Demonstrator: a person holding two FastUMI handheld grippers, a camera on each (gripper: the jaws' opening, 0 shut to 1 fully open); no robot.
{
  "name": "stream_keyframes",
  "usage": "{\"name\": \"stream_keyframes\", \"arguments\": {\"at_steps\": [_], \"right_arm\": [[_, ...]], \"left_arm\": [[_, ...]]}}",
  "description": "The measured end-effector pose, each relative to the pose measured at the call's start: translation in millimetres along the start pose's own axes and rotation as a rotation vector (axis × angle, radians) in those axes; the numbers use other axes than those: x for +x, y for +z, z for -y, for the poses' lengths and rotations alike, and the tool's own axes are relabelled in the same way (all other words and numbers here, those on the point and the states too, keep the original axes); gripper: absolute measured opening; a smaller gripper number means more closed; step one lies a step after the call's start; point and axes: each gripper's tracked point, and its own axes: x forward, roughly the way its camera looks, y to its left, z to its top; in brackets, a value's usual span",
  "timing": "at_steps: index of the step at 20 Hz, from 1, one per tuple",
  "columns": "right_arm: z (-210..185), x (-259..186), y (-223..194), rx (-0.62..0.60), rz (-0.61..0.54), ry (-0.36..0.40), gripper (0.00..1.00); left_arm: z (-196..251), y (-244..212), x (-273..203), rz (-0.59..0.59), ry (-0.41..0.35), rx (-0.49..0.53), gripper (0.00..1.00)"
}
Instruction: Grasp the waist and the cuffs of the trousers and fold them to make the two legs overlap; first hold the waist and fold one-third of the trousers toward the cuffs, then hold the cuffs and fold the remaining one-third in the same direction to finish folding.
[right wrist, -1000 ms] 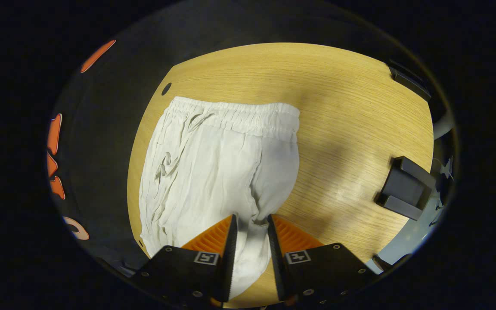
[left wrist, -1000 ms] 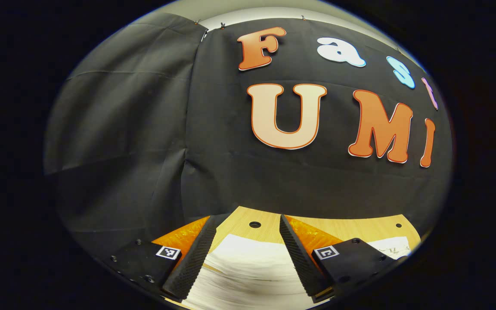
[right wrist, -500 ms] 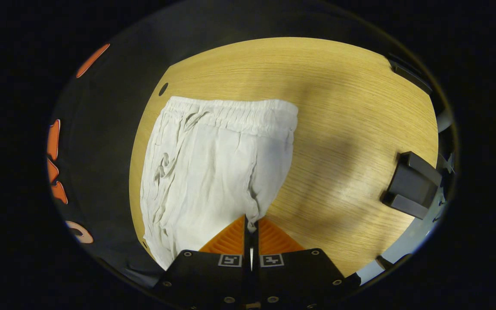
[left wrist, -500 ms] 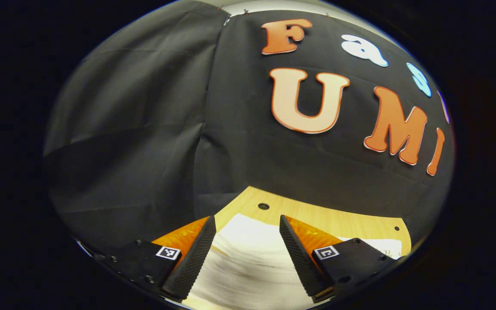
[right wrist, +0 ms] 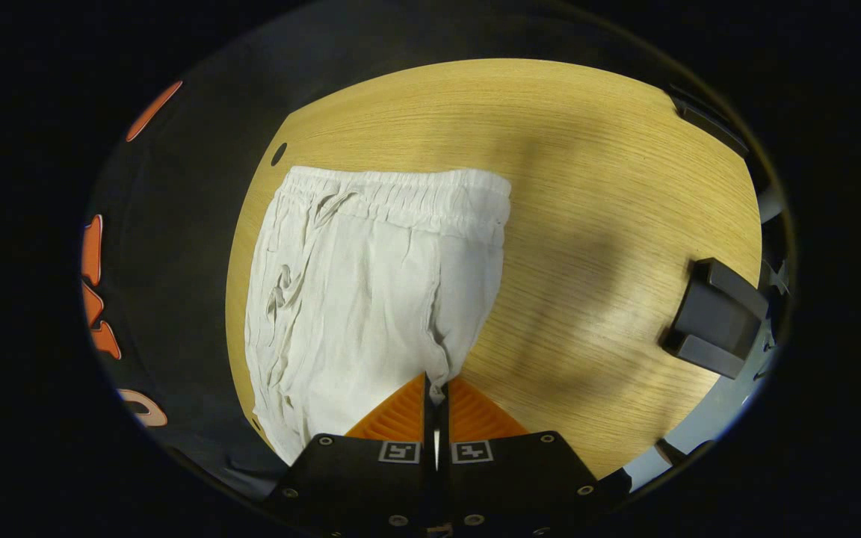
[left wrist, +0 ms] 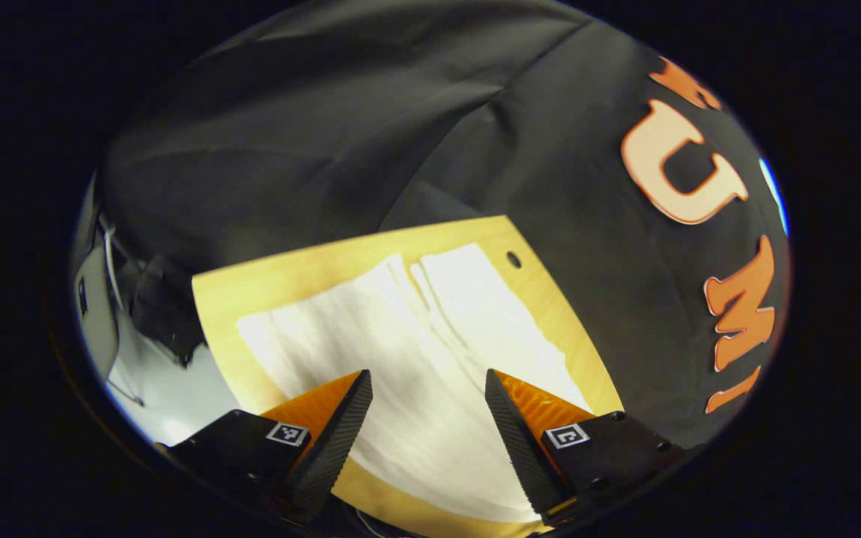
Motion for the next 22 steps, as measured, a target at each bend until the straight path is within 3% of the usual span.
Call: {"name": "stream_keyframes", "arguments": {"at_steps": [1, 3, 7, 11, 20, 22], "right_arm": [[0.3, -0.8, -0.3, 0.0, -0.002, -0.002, 0.06], [0.1, -0.3, -0.1, -0.001, -0.004, -0.005, 0.01], [0.4, -0.6, -0.5, 0.017, -0.008, 0.0, 0.01], [0.7, -0.9, -0.7, 0.027, -0.007, 0.011, 0.01], [2.9, -1.5, -0.4, 0.045, -0.014, 0.019, 0.01], [3.3, -1.3, -0.3, 0.045, -0.014, 0.02, 0.01]], "left_arm": [[-0.2, -10.4, 8.8, -0.031, 0.012, -0.043, 1.0], [-0.4, -17.2, 14.8, -0.078, 0.033, -0.116, 1.0], [-17.6, -38.4, 33.0, -0.121, 0.109, -0.161, 0.99], [-35.2, -55.9, 39.9, -0.174, 0.13, -0.224, 0.96], [-45.1, -63.0, 55.3, -0.196, 0.164, -0.243, 0.96], [-46.5, -60.8, 60.0, -0.187, 0.167, -0.235, 0.66]]}}
